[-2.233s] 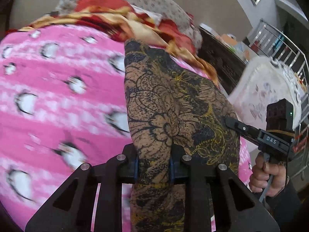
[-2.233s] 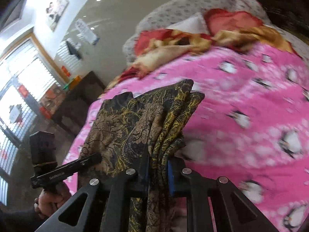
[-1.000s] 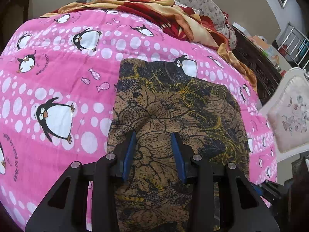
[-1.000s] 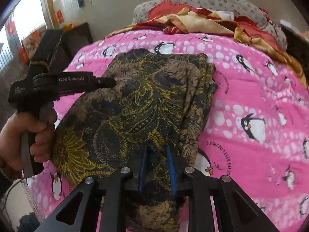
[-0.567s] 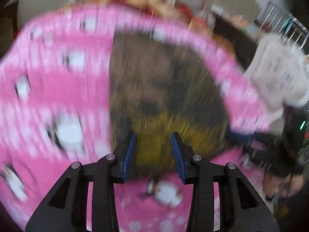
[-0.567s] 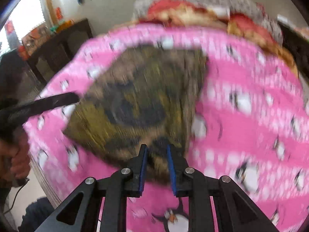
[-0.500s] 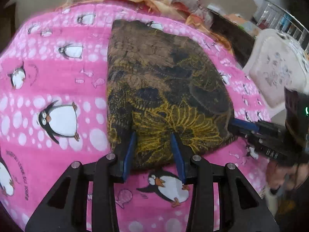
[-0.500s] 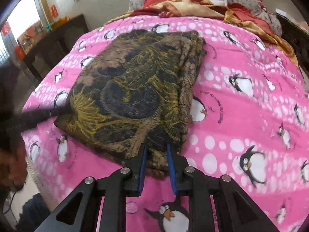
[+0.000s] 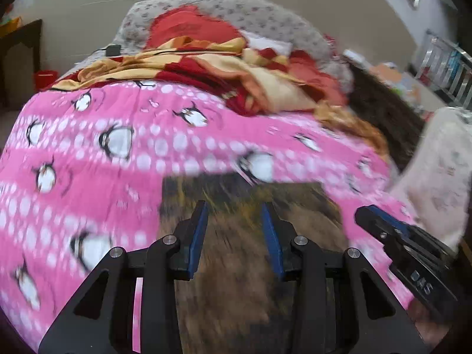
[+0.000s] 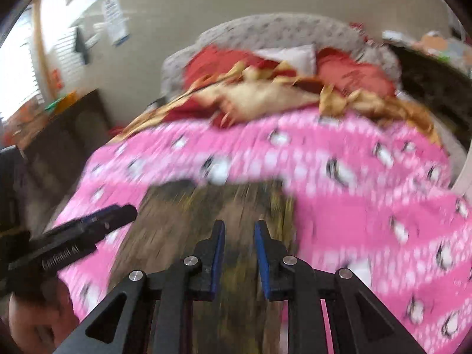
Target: Fold small clothes
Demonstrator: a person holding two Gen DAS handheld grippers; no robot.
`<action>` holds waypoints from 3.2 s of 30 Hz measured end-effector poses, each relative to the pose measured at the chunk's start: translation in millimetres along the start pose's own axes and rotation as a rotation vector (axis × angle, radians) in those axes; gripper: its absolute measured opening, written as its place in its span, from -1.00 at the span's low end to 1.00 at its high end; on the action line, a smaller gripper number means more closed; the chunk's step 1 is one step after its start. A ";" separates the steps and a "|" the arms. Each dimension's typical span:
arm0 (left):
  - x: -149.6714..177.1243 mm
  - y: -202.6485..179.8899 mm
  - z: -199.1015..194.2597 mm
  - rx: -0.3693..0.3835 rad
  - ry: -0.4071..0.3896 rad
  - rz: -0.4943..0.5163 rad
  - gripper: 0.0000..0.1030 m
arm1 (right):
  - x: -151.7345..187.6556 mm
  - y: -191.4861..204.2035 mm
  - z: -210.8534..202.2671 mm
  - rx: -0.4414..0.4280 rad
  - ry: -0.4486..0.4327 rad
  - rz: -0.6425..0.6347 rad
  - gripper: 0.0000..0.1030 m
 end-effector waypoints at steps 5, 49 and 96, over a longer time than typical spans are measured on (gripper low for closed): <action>5.3 27.6 43.7 -0.063 0.050 -0.071 -0.28 | -9.1 3.9 62.1 0.027 0.070 0.055 -0.64; 26.5 18.6 -15.9 -0.115 0.054 0.070 -0.16 | 79.2 5.3 -21.2 -0.072 0.085 -0.130 -0.45; 179.4 -89.2 -194.9 -0.274 0.125 0.129 0.99 | 151.8 -48.5 -216.1 -0.026 0.036 -0.148 0.54</action>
Point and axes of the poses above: each gripper's, at about its wrist camera, not at the fingertips, and z roughly the way its jaws point, y to its left, x to its underside, the point moved 6 cm from there along z, roughly the way its jaws point, and after that the axes turned 6 degrees about x, right-handed, at the moved point
